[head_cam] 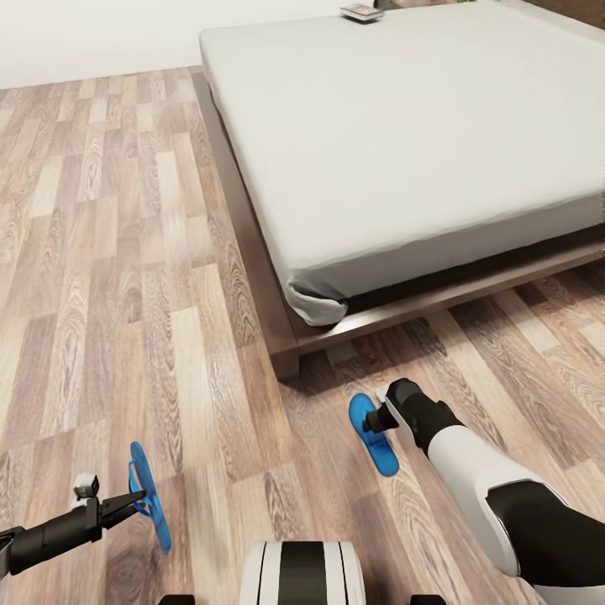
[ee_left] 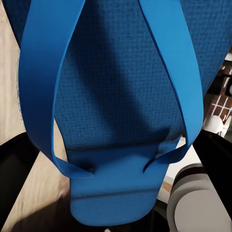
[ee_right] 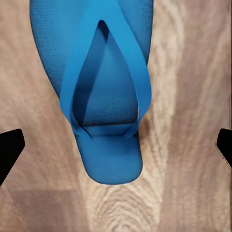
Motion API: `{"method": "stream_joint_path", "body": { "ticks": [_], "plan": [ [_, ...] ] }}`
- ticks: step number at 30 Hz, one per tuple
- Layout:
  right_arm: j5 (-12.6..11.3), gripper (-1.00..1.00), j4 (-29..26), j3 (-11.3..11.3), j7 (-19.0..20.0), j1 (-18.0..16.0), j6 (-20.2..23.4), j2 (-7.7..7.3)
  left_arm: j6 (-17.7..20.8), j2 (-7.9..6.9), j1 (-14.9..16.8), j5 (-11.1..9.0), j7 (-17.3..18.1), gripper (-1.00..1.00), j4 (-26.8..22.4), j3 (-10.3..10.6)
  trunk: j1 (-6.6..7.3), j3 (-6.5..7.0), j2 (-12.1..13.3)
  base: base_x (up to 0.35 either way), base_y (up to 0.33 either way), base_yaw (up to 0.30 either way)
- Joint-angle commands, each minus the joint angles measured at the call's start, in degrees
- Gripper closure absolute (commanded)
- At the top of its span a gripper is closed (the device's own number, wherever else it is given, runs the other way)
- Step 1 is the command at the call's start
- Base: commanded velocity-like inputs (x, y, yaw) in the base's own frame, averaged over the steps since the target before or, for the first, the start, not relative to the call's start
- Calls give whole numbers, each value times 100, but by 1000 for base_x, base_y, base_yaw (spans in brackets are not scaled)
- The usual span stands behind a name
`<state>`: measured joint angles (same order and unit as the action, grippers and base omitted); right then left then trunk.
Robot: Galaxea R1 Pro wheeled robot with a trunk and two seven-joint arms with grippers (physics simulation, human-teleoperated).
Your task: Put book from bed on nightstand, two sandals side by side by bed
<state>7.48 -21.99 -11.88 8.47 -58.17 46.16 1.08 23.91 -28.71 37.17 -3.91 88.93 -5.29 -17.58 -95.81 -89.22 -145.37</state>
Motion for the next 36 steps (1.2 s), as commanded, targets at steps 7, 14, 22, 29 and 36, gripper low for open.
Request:
{"method": "stream_joint_path", "body": {
  "ticks": [7,14,22,29,36],
  "plan": [
    [54,-100,-7,32,80,-1,-1,-14,70,-2,1,-39,19,100,7,44,19,152,8,0,0,0],
    [48,-100,-7,43,106,-1,-24,-26,79,-2,1,-32,12,100,10,43,37,308,18,0,0,0],
    [51,-100,18,49,93,-1,-27,-34,84,-3,1,-31,11,100,10,41,57,485,28,0,0,0],
    [63,-100,74,46,91,-1,-17,-45,87,-3,1,-31,11,100,10,37,75,640,38,0,0,0],
    [62,-100,87,44,111,5,-26,-46,87,-3,1,-25,11,100,10,38,93,795,47,0,0,0]
  ]
}}
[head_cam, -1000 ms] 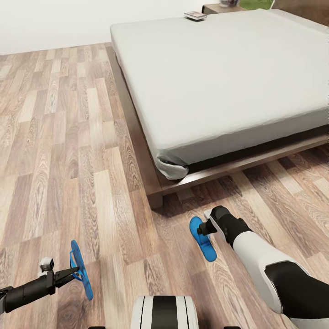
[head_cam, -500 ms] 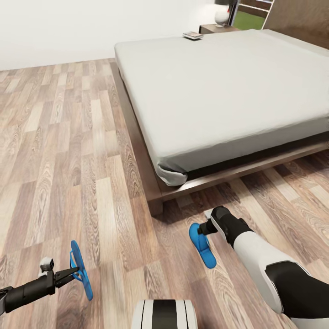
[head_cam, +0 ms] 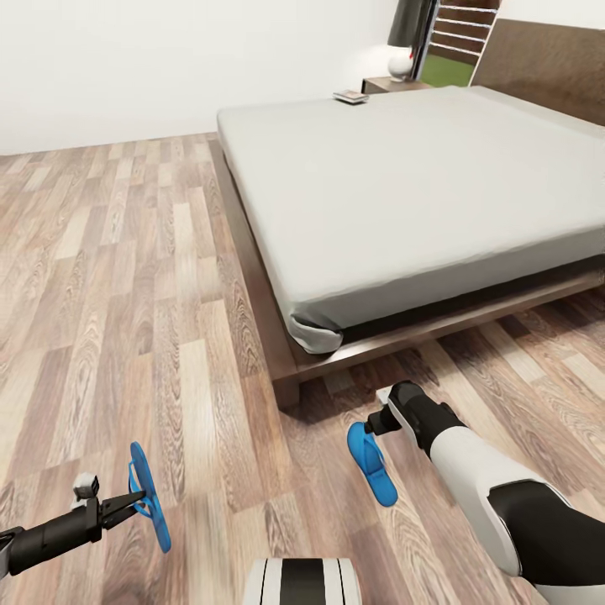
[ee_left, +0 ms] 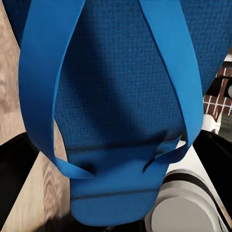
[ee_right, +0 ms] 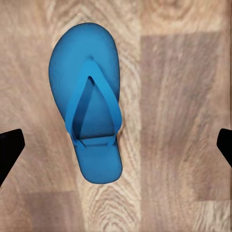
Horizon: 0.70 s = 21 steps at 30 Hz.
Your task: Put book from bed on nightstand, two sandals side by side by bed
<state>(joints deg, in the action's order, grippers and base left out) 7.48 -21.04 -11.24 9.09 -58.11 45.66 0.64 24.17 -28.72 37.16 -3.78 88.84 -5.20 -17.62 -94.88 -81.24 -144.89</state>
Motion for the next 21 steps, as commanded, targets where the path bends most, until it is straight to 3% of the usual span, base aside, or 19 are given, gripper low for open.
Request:
{"method": "stream_joint_path", "body": {
  "ticks": [1,14,21],
  "plan": [
    [63,-100,-7,-20,51,-1,24,-1,61,-2,1,-38,20,100,1,42,3,19,0,0,0,0],
    [51,-100,257,-12,69,10,18,-11,69,-2,1,-15,19,100,1,48,37,307,18,0,0,0],
    [25,-100,549,-8,94,17,-78,-248,70,-2,1,16,6,100,1,48,55,462,27,0,0,0]
  ]
}}
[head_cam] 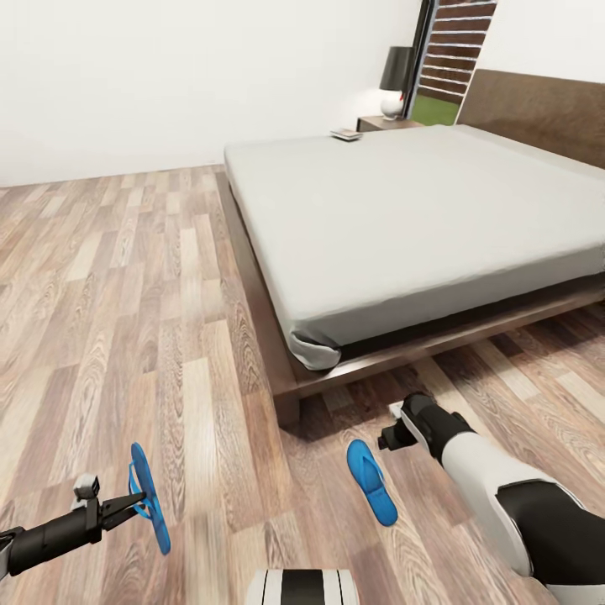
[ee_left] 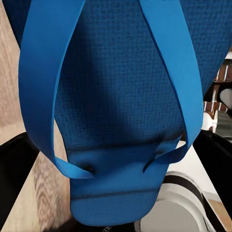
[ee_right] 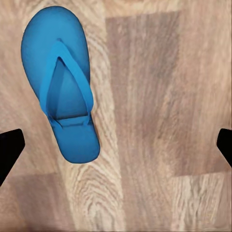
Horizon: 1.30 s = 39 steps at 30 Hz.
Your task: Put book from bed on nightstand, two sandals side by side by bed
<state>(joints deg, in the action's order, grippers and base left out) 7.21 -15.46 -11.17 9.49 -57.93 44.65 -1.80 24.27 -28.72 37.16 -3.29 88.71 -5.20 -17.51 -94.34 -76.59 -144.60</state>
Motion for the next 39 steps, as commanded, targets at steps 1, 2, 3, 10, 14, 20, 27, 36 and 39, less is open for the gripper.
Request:
{"method": "stream_joint_path", "body": {
  "ticks": [1,2,3,10,14,20,27,36,39],
  "plan": [
    [47,-100,34,-13,55,0,-11,-34,61,-2,2,-31,19,100,1,37,3,19,0,0,0,0],
    [41,-100,73,-12,57,0,-48,-65,61,-2,2,-29,18,100,1,37,6,41,1,0,0,0],
    [24,-100,146,-12,55,0,-121,-131,61,-2,2,-27,17,100,1,37,9,63,3,0,0,0],
    [-148,-100,510,-14,60,2,-342,-457,54,2,2,-24,10,100,1,37,27,218,12,0,0,0],
    [-185,-100,723,-16,61,7,-515,-586,41,6,2,-23,7,100,1,37,37,307,17,0,0,0],
    [-214,-100,1356,-9,77,21,-1077,-792,22,6,2,-22,6,100,1,40,52,440,26,0,0,0],
    [-230,-100,1811,6,722,58,-1822,-1160,11,37,2,-26,-11,100,1,46,70,595,35,0,0,0],
    [-1650,-100,1851,147,1060,529,-2084,-1290,8,50,2,-30,-8,100,9,53,94,794,47,0,0,0],
    [-2112,-100,1852,153,1075,641,-2094,-1366,8,51,2,-31,-10,100,13,54,101,861,51,0,0,0]
  ]
}}
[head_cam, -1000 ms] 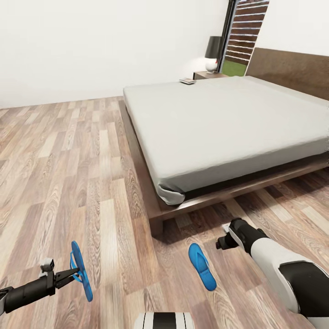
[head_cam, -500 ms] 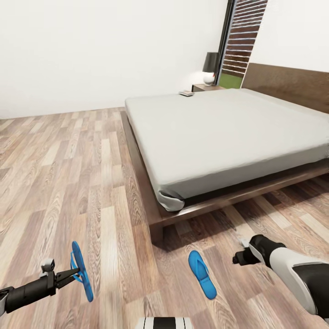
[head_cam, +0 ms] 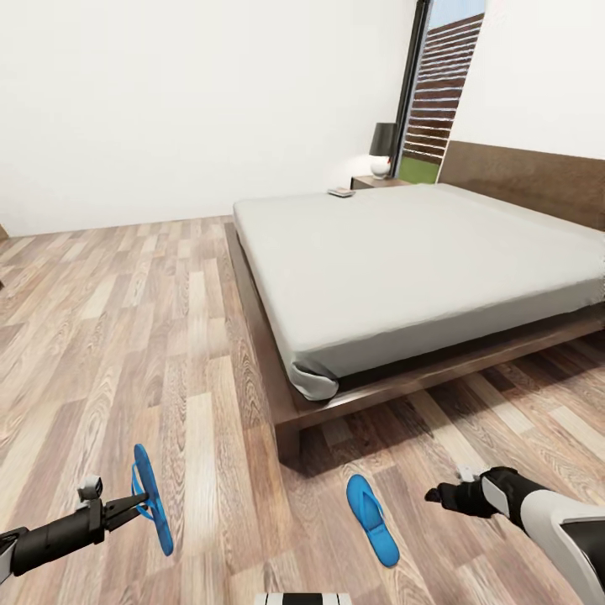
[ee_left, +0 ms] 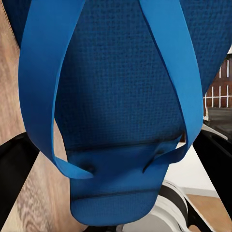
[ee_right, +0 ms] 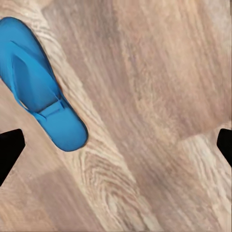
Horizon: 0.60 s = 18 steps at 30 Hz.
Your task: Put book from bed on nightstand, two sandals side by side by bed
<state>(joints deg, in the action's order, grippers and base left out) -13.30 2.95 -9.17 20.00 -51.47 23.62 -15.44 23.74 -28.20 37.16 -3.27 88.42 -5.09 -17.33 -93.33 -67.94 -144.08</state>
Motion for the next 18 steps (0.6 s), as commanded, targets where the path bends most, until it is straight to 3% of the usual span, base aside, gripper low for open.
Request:
{"method": "stream_joint_path", "body": {
  "ticks": [1,4,6,7,8,9,10,12,13,17,18],
  "plan": [
    [-365,-100,12,-46,31,86,4,-45,61,-2,2,-33,15,100,4,36,4,18,0,0,0,0],
    [-855,-100,13,-44,35,267,-3,-84,61,-1,2,-33,8,100,8,37,9,63,2,0,0,0],
    [-1618,-100,13,-44,40,547,-10,-94,58,-1,2,-33,2,100,24,37,9,63,2,0,0,0],
    [-1823,-100,13,-45,42,611,-13,-90,56,-1,2,-33,1,100,33,37,9,63,2,0,0,0],
    [-2238,-100,13,-47,40,730,-32,-82,55,-1,2,-33,1,100,54,37,9,63,2,0,0,0],
    [-2450,-100,13,-46,37,787,-54,-78,54,-1,2,-33,1,100,66,37,9,63,2,0,0,0],
    [-2901,-100,13,-44,29,908,-154,-77,53,-4,2,-33,0,100,98,37,9,63,2,0,0,0],
    [-3329,-100,14,-40,22,1033,-294,-83,53,-6,2,-33,0,100,139,37,9,63,2,0,0,0],
    [-3684,-100,17,-37,15,1131,-420,-99,53,-8,2,-33,-2,100,176,37,9,63,2,0,0,0],
    [-4339,-100,20,-34,0,1374,-609,-175,52,-9,2,-33,-17,100,234,37,9,63,2,0,0,0],
    [-4399,-100,20,-34,-1,1424,-626,-182,52,-10,2,-33,-19,100,242,37,9,63,2,0,0,0]
  ]
}}
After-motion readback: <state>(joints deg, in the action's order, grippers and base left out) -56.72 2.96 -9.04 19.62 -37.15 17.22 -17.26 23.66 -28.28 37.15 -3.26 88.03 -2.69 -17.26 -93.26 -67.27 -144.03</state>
